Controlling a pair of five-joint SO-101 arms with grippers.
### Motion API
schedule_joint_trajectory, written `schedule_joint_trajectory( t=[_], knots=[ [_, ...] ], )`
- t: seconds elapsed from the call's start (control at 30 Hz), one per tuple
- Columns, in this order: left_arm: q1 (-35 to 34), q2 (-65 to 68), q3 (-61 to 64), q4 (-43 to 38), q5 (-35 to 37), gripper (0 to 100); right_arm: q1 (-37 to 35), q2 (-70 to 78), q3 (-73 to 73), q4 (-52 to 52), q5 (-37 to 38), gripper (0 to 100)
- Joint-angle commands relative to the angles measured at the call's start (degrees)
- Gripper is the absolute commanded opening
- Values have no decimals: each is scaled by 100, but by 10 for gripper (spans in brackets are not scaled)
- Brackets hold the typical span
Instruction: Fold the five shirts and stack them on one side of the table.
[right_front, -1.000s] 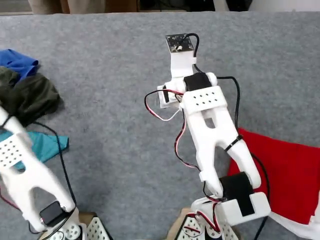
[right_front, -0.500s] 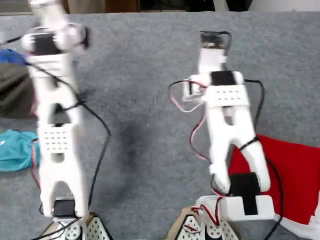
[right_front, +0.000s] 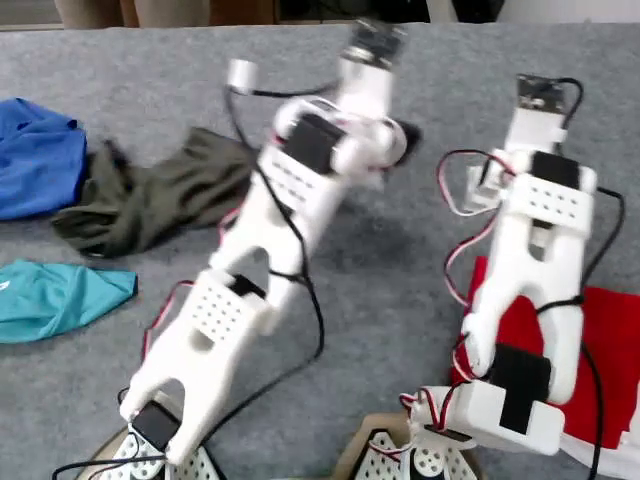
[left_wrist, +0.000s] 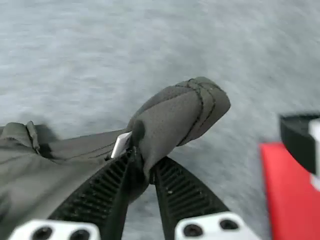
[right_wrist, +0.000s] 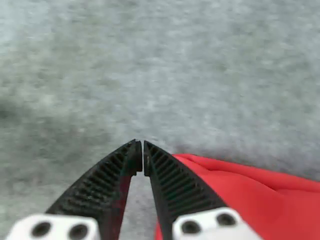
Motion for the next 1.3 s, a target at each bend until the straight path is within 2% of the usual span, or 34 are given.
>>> schedule_joint_trajectory(
  t=[0.0,0.13,0.2,0.3,0.37,0.5,0.7,0.8,0.93,1.1,1.27],
  knots=[
    [237,-426,-176,62,431,84,303,-48,-330,62,176,62],
    [176,-453,-176,70,1670,271,312,-57,-338,290,325,222],
    [88,-549,-123,70,1820,266,242,-57,-338,334,448,294],
    [-211,-840,273,70,1600,248,66,-57,-347,378,571,351],
    [-598,-1156,571,70,1407,221,-145,-57,-435,536,624,347],
    [-1793,-2105,1503,70,1125,168,-875,-13,-796,976,598,313],
    [-3305,-4119,4193,62,475,177,-2668,22,-1200,1037,571,255],
    [-3974,-5121,5723,53,123,175,-3503,321,-1569,1081,255,256],
    [-5125,-6264,7385,-44,-334,175,-4277,1138,-2290,1081,-193,256],
    [-6488,-7363,9222,-730,-730,175,-4998,2563,-3495,1090,-519,256],
    [-7367,-8251,10866,-1407,-1081,175,-5481,4198,-5305,1547,-791,256]
  ],
)
